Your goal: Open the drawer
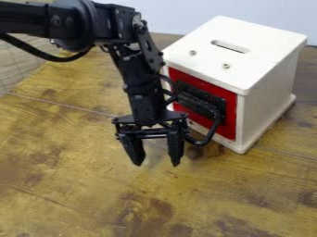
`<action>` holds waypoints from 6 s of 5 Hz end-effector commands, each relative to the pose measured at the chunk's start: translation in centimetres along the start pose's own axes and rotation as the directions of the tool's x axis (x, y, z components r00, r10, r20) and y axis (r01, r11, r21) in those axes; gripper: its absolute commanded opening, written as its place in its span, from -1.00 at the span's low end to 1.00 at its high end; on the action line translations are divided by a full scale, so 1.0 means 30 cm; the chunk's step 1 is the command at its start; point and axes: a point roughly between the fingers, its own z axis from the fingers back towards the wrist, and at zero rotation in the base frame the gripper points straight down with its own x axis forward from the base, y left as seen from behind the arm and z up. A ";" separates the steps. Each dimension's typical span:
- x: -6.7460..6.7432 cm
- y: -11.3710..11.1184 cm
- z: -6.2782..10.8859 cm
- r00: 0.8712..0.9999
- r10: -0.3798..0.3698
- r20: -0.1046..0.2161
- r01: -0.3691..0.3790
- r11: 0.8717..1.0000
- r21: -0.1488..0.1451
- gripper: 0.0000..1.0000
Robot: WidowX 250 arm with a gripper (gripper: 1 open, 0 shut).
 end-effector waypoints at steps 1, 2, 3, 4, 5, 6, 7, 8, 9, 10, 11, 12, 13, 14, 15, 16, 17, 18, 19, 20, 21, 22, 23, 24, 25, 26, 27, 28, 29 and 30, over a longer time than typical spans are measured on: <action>0.038 -0.067 0.066 0.996 0.015 0.090 -0.010 0.999 -0.051 1.00; 0.045 -0.061 0.065 0.993 0.068 0.097 -0.062 0.996 -0.066 1.00; 0.049 -0.058 0.062 0.993 0.073 0.094 -0.067 0.995 -0.072 1.00; 0.054 -0.056 0.061 0.993 0.079 0.091 -0.072 0.994 -0.078 1.00; 0.052 -0.077 0.056 0.992 0.090 0.091 -0.082 0.993 -0.085 1.00; 0.051 -0.099 0.053 0.991 0.102 0.090 -0.093 0.991 -0.092 1.00; 0.059 -0.084 0.062 0.987 0.130 0.094 -0.121 0.987 -0.104 1.00; 0.068 -0.067 0.070 0.982 0.159 0.098 -0.148 0.982 -0.116 1.00; 0.066 -0.107 0.065 0.979 0.178 0.099 -0.166 0.978 -0.125 1.00; 0.066 -0.147 0.060 0.975 0.198 0.100 -0.184 0.974 -0.135 1.00; 0.064 -0.127 0.071 0.973 0.209 0.097 -0.193 0.969 -0.154 1.00; 0.062 -0.130 0.092 0.964 0.245 0.099 -0.225 0.958 -0.179 1.00; 0.061 -0.133 0.116 0.955 0.279 0.101 -0.255 0.946 -0.199 1.00; 0.062 -0.160 0.111 0.960 0.263 0.095 -0.239 0.948 -0.208 1.00; 0.068 -0.159 0.119 0.947 0.305 0.097 -0.277 0.933 -0.231 1.00; 0.073 -0.158 0.127 0.933 0.347 0.098 -0.314 0.915 -0.253 1.00; 0.077 -0.147 0.117 0.946 0.313 0.088 -0.282 0.924 -0.258 1.00; 0.082 -0.133 0.103 0.958 0.277 0.077 -0.249 0.933 -0.259 1.00; 0.082 -0.156 0.097 0.941 0.329 0.081 -0.295 0.913 -0.280 1.00; 0.082 -0.178 0.092 0.921 0.381 0.083 -0.341 0.890 -0.301 1.00; 0.098 -0.140 0.086 0.914 0.397 0.079 -0.355 0.880 -0.315 1.00; 0.116 -0.100 0.083 0.907 0.415 0.074 -0.370 0.869 -0.328 1.00; 0.126 -0.088 0.075 0.879 0.471 0.074 -0.419 0.837 -0.351 1.00; 0.141 -0.076 0.076 0.848 0.525 0.072 -0.465 0.803 -0.374 1.00; 0.155 -0.069 0.076 0.835 0.546 0.068 -0.482 0.786 -0.386 1.00; 0.171 -0.058 0.076 0.822 0.567 0.064 -0.499 0.769 -0.399 1.00; 0.183 -0.028 0.082 0.823 0.564 0.058 -0.497 0.767 -0.405 1.00; 0.198 0.009 0.101 0.835 0.547 0.051 -0.483 0.775 -0.408 1.00; 0.180 0.029 0.140 0.853 0.520 0.045 -0.458 0.787 -0.413 1.00; 0.152 0.061 0.172 0.834 0.550 0.039 -0.481 0.760 -0.437 1.00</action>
